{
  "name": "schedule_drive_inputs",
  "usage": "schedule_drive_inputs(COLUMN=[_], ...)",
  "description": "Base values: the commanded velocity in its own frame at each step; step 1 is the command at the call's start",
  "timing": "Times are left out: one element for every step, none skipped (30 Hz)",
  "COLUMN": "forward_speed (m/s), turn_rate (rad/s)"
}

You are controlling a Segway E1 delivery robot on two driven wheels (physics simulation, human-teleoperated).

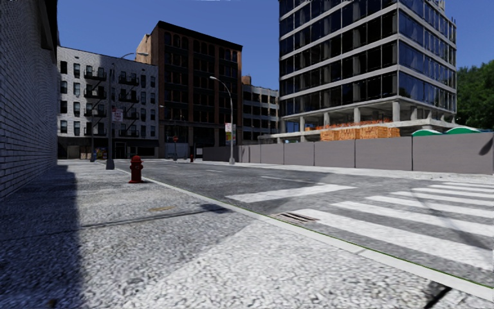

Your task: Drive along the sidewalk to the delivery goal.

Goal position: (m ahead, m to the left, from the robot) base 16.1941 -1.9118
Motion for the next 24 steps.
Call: schedule_drive_inputs(forward_speed=[2.0, 2.0, 2.0, 2.0, 2.0, 2.0, 2.0, 2.0, 2.0, 2.0, 2.0, 2.0, 2.0, 2.0, 2.0, 2.0, 2.0, 2.0, 2.0, 2.0, 2.0, 2.0, 2.0, 2.0], turn_rate=[0.13, 0.0, 0.0, 0.0, 0.0, 0.0, 0.0, 0.0, 0.0, -0.07, -0.37, -0.57, -0.82, -1.04, -1.04, -1.2, -1.2, -1.2, -1.2, -1.2, -1.2, -1.2, -1.2, -1.2])
